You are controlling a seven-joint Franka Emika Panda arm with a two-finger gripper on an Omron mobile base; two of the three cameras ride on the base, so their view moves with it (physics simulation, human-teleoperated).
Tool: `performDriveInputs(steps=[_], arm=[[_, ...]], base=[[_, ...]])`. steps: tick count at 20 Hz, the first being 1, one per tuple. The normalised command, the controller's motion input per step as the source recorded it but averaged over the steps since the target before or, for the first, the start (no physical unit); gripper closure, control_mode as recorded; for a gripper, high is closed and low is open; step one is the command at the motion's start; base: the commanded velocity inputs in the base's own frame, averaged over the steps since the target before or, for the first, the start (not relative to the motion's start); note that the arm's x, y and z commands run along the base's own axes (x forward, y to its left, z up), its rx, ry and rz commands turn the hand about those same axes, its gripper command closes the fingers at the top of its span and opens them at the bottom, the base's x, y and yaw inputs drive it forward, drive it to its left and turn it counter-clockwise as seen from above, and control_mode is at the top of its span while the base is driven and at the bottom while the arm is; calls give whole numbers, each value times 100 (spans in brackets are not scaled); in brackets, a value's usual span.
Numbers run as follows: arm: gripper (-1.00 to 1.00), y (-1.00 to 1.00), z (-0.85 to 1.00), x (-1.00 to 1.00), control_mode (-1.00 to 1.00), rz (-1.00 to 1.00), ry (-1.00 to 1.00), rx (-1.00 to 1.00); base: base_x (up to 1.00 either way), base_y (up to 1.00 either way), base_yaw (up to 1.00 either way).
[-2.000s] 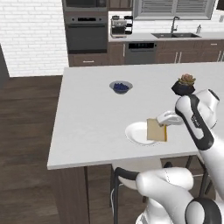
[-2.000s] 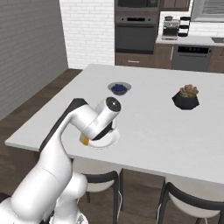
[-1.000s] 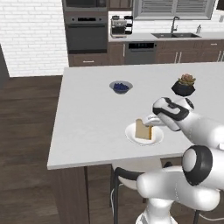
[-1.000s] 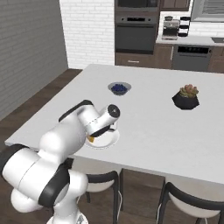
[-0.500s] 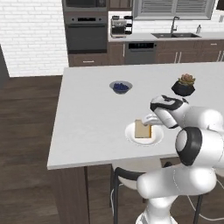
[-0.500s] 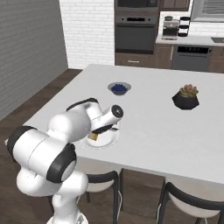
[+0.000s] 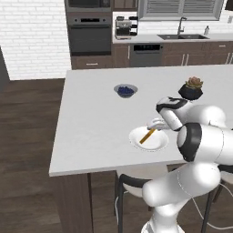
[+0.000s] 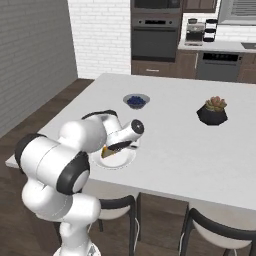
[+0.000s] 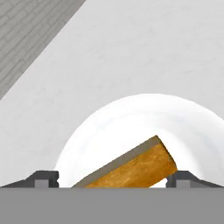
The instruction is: Start the toaster. Once the lever pops up, take the bread to the plate on the dining counter.
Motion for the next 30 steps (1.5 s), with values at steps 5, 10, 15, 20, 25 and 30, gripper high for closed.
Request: performDriveInputs(steps=[5,10,15,20,25,30], arm=[[-100,-7,0,0,-100,-12,0,-12],[-100,-17,0,0,-100,-16,2,-11],[-100,-21,4,-17,-100,-17,4,-8],[-100,-29,50,-39,-100,-16,1,-1],[-100,-1,100,-49,-100,-15,1,1],[-100,24,100,-43,-100,-20,16,5]], base=[[0,0,0],[0,0,0],[0,0,0],[0,0,0],[0,0,0],[0,0,0]])
